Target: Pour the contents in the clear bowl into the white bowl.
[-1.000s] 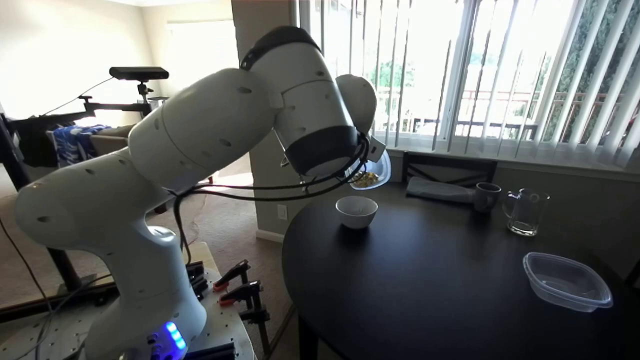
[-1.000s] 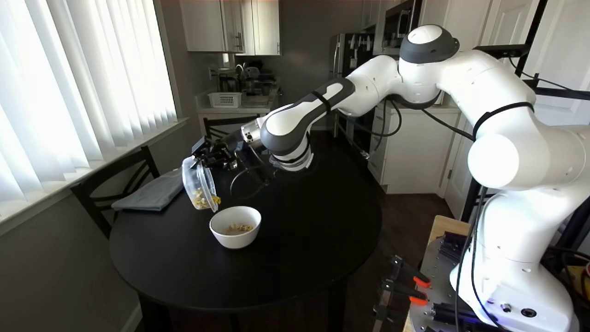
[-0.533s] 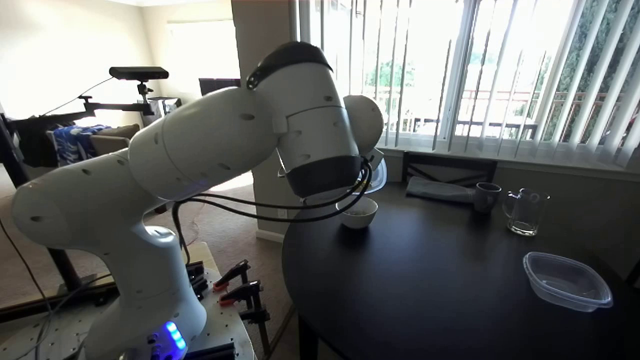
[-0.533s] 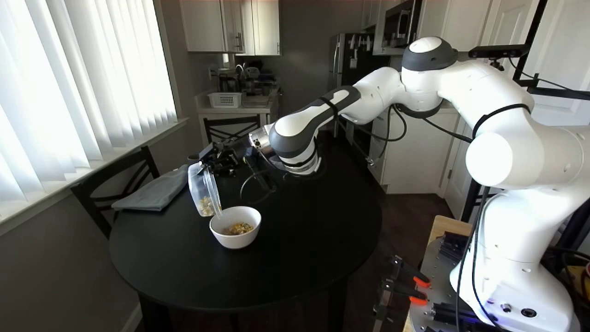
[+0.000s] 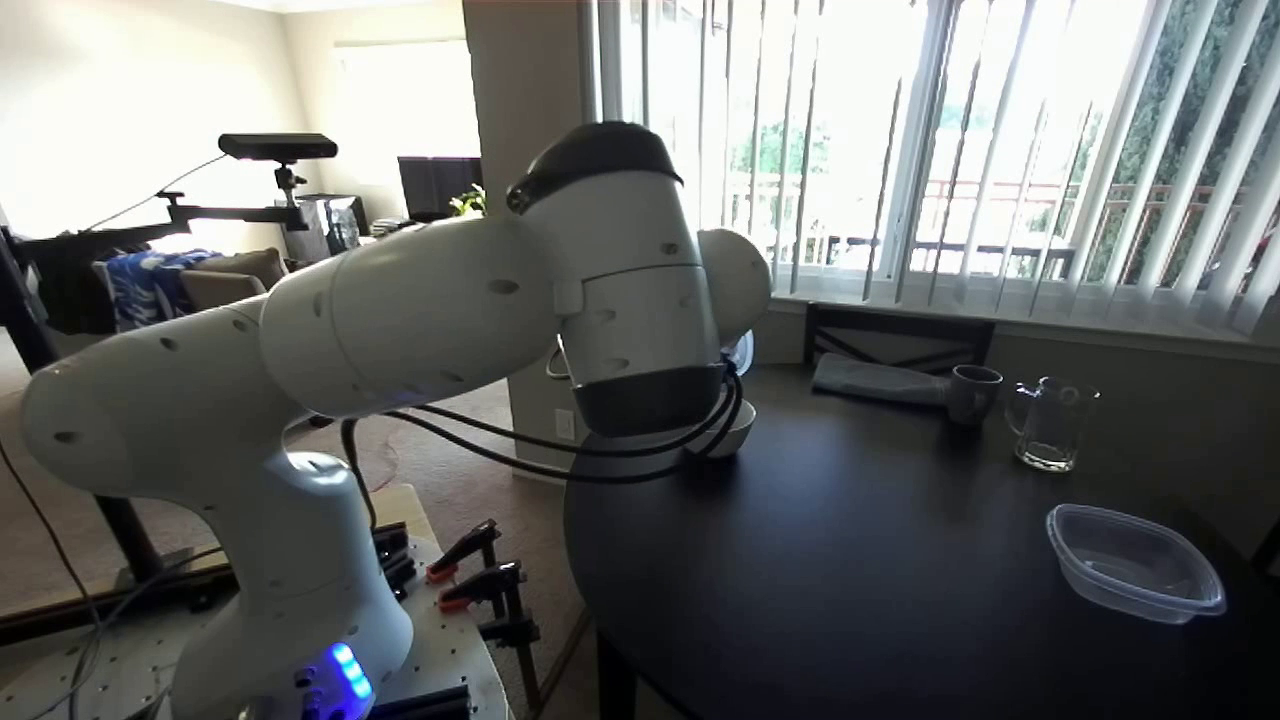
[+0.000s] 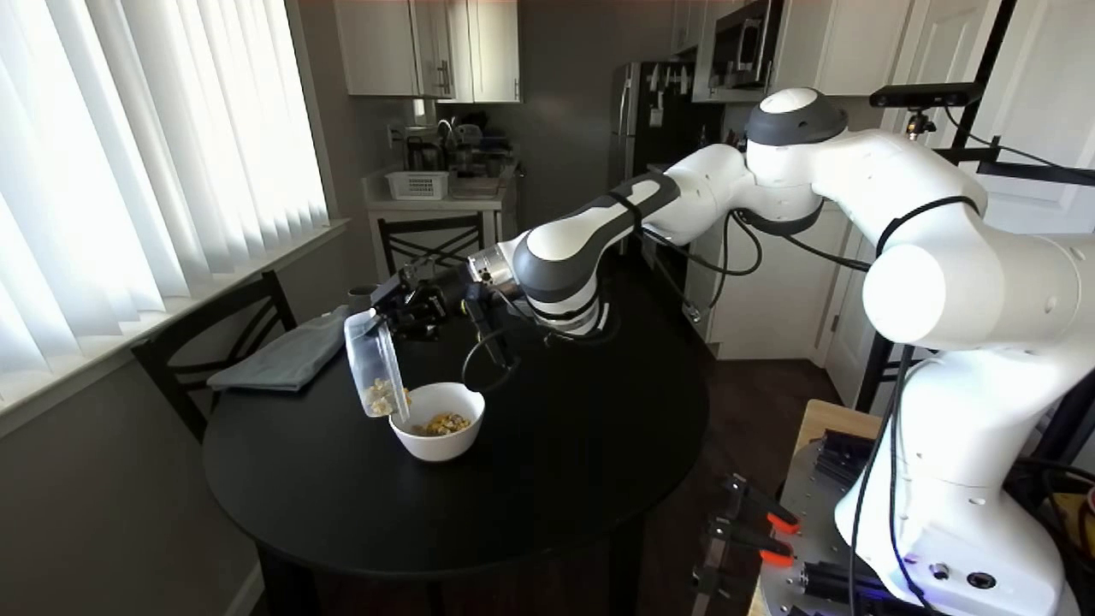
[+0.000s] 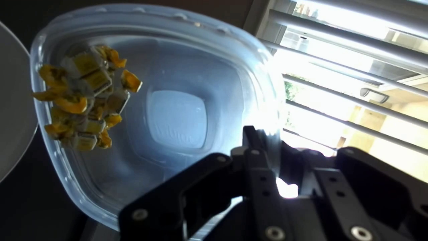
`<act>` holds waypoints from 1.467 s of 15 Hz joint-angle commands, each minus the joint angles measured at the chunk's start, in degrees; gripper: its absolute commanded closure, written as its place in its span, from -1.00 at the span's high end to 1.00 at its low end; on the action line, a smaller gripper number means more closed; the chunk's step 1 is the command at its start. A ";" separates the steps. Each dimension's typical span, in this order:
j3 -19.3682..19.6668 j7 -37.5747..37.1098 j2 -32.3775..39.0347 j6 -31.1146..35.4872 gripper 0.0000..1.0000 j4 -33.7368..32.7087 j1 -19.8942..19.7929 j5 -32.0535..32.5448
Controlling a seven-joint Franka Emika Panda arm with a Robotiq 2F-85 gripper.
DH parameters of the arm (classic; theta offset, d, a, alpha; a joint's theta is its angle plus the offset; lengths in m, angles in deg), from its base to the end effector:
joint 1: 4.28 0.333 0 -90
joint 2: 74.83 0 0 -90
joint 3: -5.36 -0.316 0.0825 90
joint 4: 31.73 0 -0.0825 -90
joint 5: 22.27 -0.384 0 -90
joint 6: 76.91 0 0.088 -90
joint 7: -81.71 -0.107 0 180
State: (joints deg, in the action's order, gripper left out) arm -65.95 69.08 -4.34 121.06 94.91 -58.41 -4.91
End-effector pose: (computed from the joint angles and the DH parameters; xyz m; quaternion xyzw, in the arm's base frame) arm 0.5820 0.1295 0.2592 -0.7945 0.1578 -0.2772 0.5168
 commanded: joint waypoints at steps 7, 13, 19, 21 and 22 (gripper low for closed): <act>-3.94 5.53 6.95 0.00 -0.97 2.43 -8.67 1.04; -4.41 6.65 9.85 -0.48 -0.97 3.79 -8.86 1.45; -5.83 7.77 14.53 -2.15 -0.97 4.54 -10.46 3.16; -6.70 8.27 17.03 -3.11 -0.97 4.53 -11.35 4.11; -6.81 8.41 17.44 -3.05 -0.97 4.63 -11.63 4.14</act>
State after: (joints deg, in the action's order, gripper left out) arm -70.29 73.58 7.17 119.89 97.68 -66.59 -1.76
